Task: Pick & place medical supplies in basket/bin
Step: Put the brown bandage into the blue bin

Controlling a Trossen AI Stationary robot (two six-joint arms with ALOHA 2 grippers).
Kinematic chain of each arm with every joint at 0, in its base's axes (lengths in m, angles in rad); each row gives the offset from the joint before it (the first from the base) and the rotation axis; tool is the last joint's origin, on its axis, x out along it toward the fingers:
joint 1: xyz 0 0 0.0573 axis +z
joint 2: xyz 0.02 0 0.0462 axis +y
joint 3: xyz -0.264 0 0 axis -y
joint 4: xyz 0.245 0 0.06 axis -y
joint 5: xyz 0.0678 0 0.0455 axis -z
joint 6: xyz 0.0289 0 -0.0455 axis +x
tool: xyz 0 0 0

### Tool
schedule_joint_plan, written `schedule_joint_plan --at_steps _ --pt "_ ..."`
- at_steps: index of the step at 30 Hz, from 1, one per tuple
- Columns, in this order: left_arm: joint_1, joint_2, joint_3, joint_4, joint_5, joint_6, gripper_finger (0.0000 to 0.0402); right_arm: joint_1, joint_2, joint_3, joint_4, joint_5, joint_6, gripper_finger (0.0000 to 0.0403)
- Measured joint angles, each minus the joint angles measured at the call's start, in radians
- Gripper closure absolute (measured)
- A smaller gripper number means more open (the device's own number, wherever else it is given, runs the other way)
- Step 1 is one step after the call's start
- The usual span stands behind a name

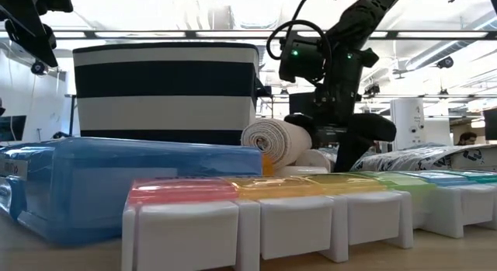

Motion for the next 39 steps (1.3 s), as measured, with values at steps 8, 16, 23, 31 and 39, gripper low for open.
schedule_joint_plan --at_steps 8,16,23,31,39 --pt "0.0 0.0 0.0 0.0 0.001 0.0 0.0067 0.0 -0.002 -0.009 -0.003 -0.002 0.073 0.0076" --pt "0.0 0.0 0.0 0.0 0.002 0.0 0.0067 0.0 -0.001 -0.012 -0.005 -0.008 0.117 0.0076" --pt "0.0 0.0 0.0 0.0 0.002 0.0 0.0067 0.0 -0.001 -0.021 -0.004 -0.027 0.119 0.0076" --pt "0.0 0.0 0.0 0.0 0.002 0.0 0.0067 0.002 0.002 -0.004 -0.034 -0.034 0.201 0.0078" --pt "0.0 0.0 0.0 0.0 0.002 0.0 0.0067 0.005 0.006 0.068 -0.205 -0.05 0.282 0.0081"
